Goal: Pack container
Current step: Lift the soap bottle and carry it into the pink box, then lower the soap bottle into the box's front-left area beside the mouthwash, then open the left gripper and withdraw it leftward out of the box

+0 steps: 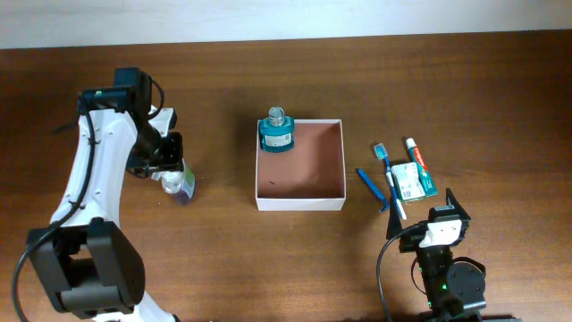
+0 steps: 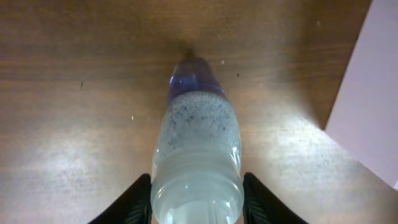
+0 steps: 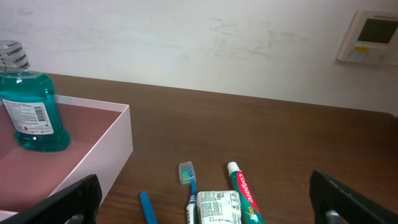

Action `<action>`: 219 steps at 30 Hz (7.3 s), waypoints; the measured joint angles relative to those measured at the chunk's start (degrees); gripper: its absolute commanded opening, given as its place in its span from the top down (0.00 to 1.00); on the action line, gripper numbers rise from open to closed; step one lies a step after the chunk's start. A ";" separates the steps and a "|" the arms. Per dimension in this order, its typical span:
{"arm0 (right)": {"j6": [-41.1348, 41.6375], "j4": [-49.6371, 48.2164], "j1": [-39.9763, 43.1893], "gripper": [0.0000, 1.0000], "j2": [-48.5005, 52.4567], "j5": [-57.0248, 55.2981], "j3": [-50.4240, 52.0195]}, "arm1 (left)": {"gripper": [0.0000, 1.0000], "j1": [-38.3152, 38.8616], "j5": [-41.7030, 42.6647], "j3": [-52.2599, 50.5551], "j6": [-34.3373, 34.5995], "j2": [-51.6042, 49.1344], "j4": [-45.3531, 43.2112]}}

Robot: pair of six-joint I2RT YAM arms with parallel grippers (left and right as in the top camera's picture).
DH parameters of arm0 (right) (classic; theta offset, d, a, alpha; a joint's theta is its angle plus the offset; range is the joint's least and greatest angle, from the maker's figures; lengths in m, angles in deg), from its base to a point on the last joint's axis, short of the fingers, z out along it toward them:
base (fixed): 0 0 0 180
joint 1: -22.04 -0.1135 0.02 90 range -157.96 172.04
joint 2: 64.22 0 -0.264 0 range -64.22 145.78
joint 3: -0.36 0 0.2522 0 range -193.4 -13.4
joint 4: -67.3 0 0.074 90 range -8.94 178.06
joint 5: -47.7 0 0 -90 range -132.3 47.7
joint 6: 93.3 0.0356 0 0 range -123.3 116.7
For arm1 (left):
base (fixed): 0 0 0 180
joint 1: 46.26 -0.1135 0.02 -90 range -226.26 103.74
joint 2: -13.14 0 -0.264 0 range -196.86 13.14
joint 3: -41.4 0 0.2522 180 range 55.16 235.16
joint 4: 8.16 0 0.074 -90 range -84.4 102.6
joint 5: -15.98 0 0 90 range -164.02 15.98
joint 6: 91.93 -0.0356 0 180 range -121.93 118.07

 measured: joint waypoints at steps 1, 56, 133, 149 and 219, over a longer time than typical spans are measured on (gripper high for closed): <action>0.04 0.00 0.00 0.02 0.00 0.00 0.00 | 0.71 0.00 0.11 1.11 0.02 -0.11 1.14; 0.02 0.02 0.00 0.02 0.00 0.00 0.00 | 0.71 30.60 -1.90 24.02 21.05 -0.52 3.30; 0.00 0.02 0.00 0.02 0.00 0.00 0.00 | 0.71 30.67 -6.32 17.31 28.83 -8.13 -3.30; 0.02 0.00 0.00 0.02 0.00 0.00 0.00 | 0.71 30.71 -6.80 17.09 28.83 -8.61 -3.48; 0.00 0.02 0.00 0.02 0.00 0.00 0.00 | 0.99 28.46 -12.59 19.19 23.87 2.38 1.38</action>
